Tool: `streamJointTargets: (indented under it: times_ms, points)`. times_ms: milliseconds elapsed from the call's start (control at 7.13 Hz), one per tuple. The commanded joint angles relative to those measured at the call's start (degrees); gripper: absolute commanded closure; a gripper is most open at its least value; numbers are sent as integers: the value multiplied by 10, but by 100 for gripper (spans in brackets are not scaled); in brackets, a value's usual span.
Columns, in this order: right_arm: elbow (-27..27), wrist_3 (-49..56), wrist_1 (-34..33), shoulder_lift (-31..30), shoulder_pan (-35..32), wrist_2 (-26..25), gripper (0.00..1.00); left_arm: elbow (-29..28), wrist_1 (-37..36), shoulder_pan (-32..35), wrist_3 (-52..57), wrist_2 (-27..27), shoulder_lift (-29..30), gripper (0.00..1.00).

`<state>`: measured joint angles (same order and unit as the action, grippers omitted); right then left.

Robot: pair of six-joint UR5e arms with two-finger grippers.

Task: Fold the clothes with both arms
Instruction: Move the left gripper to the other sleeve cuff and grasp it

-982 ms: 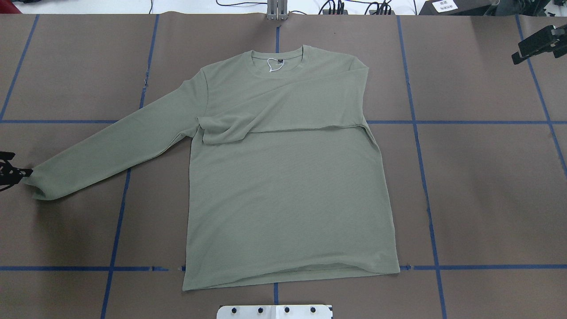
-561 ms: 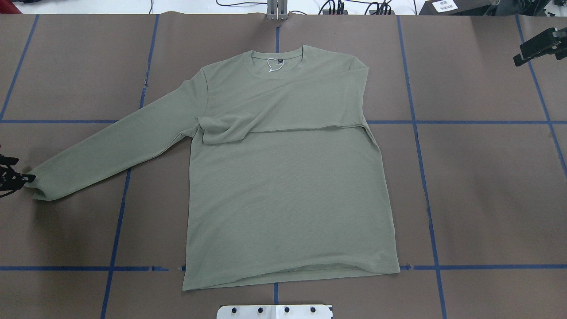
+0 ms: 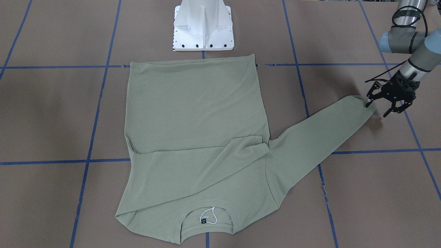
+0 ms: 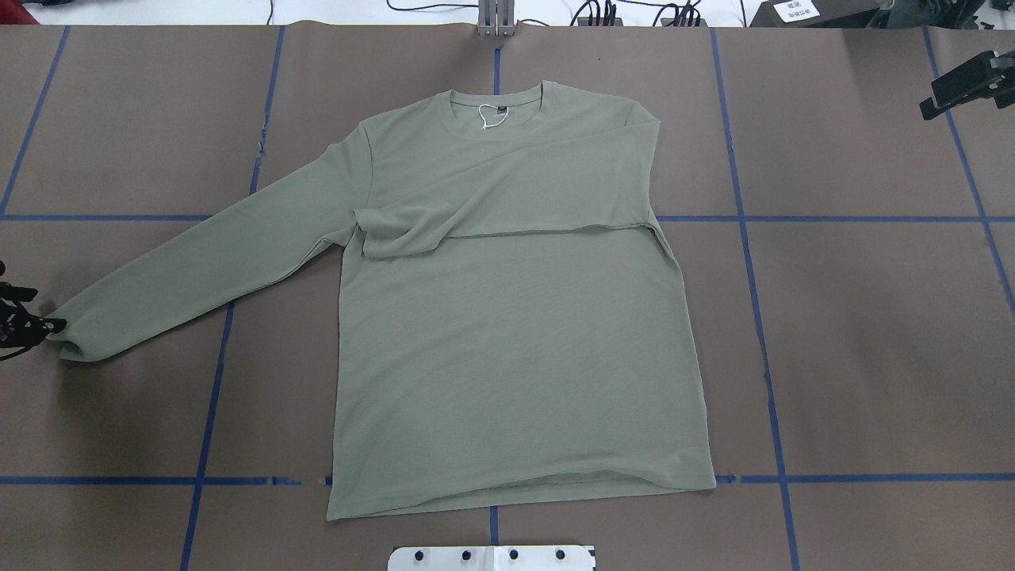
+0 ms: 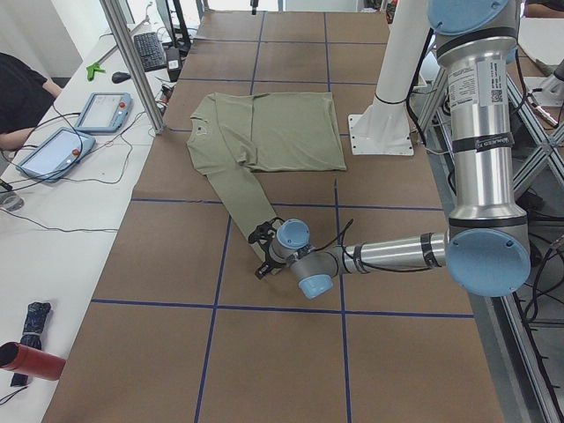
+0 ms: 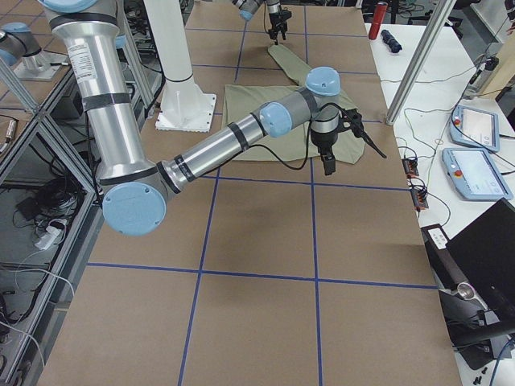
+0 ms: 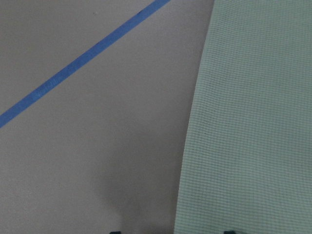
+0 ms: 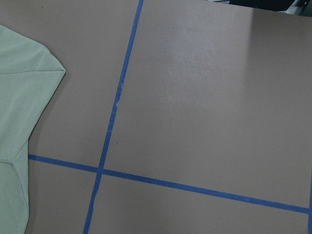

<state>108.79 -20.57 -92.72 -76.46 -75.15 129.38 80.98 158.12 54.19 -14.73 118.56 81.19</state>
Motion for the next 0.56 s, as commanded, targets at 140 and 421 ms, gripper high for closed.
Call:
streamJointTargets:
  times_ms: [140,421]
  points:
    - [-2,0,0,0,0,0,0,1,2,-10,1,0,-1,44]
    - [-2,0,0,0,0,0,0,1,2,-12,1,0,0,48]
